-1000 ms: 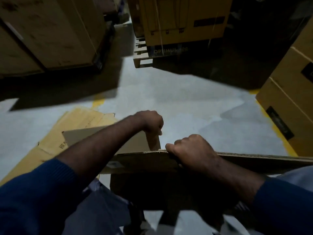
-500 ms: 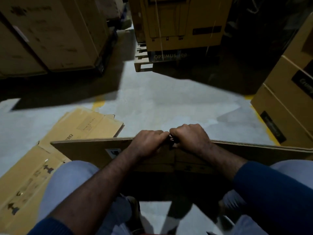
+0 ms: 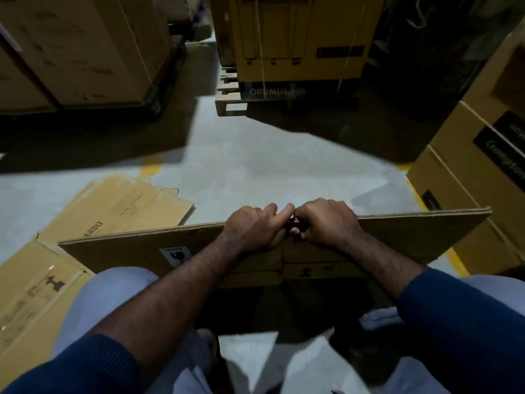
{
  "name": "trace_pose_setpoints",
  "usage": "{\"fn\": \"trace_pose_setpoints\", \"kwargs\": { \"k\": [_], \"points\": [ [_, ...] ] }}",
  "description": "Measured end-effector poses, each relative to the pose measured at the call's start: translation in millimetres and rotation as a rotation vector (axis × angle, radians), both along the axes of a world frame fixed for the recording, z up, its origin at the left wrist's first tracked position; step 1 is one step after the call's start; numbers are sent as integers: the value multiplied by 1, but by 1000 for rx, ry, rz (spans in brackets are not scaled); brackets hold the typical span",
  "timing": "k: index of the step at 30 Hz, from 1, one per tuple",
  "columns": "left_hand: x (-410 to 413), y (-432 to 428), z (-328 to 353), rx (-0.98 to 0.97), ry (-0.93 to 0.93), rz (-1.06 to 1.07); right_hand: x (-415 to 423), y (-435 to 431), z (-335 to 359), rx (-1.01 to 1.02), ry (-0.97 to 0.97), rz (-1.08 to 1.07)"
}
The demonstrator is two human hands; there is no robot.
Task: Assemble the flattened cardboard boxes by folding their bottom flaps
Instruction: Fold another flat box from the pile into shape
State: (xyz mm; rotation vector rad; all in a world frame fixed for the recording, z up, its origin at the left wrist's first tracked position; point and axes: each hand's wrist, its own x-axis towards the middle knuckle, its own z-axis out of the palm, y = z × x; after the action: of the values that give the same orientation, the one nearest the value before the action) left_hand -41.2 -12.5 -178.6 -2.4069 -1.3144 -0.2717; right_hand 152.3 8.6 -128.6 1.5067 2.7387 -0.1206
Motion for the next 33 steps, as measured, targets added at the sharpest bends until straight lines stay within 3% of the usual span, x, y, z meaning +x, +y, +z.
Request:
{"fn": "trace_pose_setpoints", "kwargs": {
  "k": [7, 11, 14, 18, 21, 24, 26, 28, 30, 33],
  "points": [
    [-3, 8, 4, 92, -57, -34, -3, 0, 0, 142, 76, 104],
    [-16, 16, 23, 164, -56, -2, -18, -5, 12, 268, 144, 39],
    [-33, 20, 48, 217, -53, 38, -28, -12, 28, 348, 337, 33],
    [-74, 22, 89, 282, -25, 131, -52, -17, 45, 460, 671, 202],
    [-110, 15, 112, 306, 30, 237, -80, -17, 42, 264, 766, 293],
    [-150, 7, 122, 349, 70, 329, -107, -11, 25, -8, 626, 255],
    [-177, 2, 125, 366, 89, 372, -125, -7, 15, -111, 499, 250],
    [-206, -8, 127, 379, 133, 433, -149, -7, 16, -169, 490, 248],
    [-238, -16, 126, 381, 168, 483, -186, -8, 22, -114, 442, 283],
    [-294, -31, 129, 386, 206, 539, -258, -7, 40, 187, 367, 336]
  ]
}}
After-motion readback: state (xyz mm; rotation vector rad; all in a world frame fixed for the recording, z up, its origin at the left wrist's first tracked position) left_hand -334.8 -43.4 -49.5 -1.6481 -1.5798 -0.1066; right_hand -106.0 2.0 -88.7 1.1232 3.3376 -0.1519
